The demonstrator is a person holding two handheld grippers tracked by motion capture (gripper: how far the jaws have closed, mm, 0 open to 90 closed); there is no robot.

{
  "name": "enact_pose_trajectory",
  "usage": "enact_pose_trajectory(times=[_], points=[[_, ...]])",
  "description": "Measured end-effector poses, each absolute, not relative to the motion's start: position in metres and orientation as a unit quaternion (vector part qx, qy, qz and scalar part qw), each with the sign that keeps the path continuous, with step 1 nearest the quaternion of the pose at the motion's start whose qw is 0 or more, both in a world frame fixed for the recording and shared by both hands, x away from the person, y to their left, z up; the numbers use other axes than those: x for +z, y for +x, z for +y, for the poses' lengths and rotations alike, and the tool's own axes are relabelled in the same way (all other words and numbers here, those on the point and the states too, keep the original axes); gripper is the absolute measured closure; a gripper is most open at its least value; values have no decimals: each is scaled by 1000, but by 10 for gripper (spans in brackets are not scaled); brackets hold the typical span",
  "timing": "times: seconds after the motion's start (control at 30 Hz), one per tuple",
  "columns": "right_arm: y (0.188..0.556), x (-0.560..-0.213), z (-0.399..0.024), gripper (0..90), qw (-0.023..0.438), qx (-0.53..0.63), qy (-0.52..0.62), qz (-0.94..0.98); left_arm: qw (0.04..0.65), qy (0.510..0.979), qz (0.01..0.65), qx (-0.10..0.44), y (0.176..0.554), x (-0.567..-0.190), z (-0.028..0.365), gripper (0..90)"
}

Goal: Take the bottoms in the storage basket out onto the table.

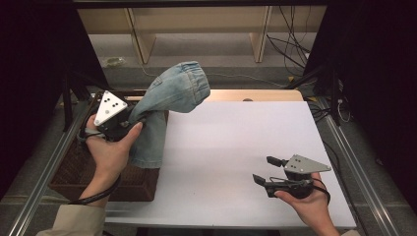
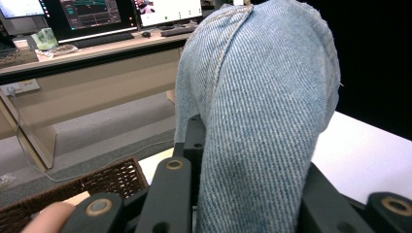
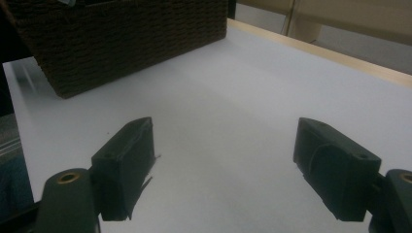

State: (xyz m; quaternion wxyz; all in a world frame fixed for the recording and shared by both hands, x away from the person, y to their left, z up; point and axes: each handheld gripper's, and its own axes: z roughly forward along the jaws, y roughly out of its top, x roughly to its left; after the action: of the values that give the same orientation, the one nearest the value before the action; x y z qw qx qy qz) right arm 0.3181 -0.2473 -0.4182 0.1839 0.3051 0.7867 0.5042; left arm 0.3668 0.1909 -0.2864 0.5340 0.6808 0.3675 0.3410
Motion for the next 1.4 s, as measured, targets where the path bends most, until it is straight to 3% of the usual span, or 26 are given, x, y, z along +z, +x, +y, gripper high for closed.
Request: enact_pose_trajectory(times=[1.4], points=[[318, -418, -247, 239, 185, 503, 305, 787, 532, 695, 352, 330, 367, -290, 173, 741]])
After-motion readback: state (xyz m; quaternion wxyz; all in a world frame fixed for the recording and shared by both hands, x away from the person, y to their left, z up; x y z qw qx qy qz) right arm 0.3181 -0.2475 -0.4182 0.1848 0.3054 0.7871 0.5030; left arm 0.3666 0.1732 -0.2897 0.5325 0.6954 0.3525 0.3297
